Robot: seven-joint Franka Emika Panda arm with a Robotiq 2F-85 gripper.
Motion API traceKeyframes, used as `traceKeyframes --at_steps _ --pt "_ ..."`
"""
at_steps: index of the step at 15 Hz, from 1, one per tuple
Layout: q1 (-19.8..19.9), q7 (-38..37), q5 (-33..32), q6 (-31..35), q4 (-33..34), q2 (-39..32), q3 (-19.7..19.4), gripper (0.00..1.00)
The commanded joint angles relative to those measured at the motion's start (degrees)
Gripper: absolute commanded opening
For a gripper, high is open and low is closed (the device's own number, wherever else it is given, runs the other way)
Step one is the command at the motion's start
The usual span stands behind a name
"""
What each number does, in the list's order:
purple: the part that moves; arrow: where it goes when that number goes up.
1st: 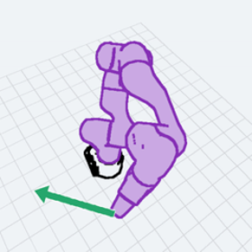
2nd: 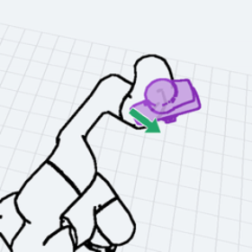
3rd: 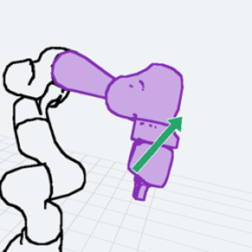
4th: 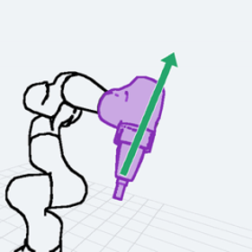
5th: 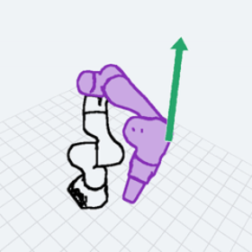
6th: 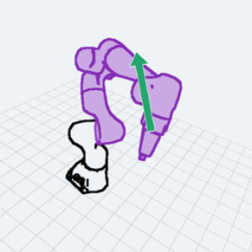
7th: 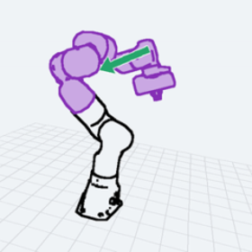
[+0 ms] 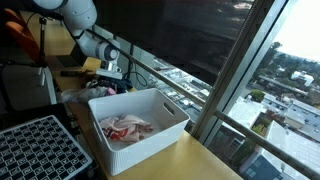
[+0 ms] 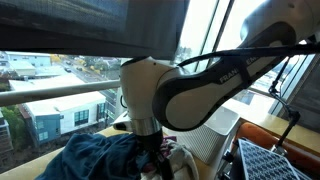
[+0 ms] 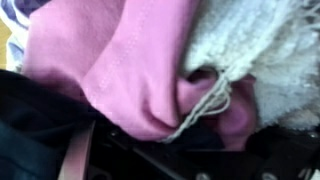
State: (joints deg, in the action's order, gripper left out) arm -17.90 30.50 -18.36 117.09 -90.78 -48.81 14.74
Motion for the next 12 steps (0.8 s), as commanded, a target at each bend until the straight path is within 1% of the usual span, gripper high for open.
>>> traceKeyframes --at_steps 1,6,9,12 --pt "-0.1 1.4 1.4 -2.8 3.8 -2.3 1.2 0.38" --pt "0.2 0.5 1.5 -4.0 2.1 4.5 1.8 0.01" --pt "0.0 0.1 1.7 -4.6 1.3 9.4 2.1 0.0" --pt "-0.1 -0.3 2.1 -7.0 1.5 15.1 2.4 0.0"
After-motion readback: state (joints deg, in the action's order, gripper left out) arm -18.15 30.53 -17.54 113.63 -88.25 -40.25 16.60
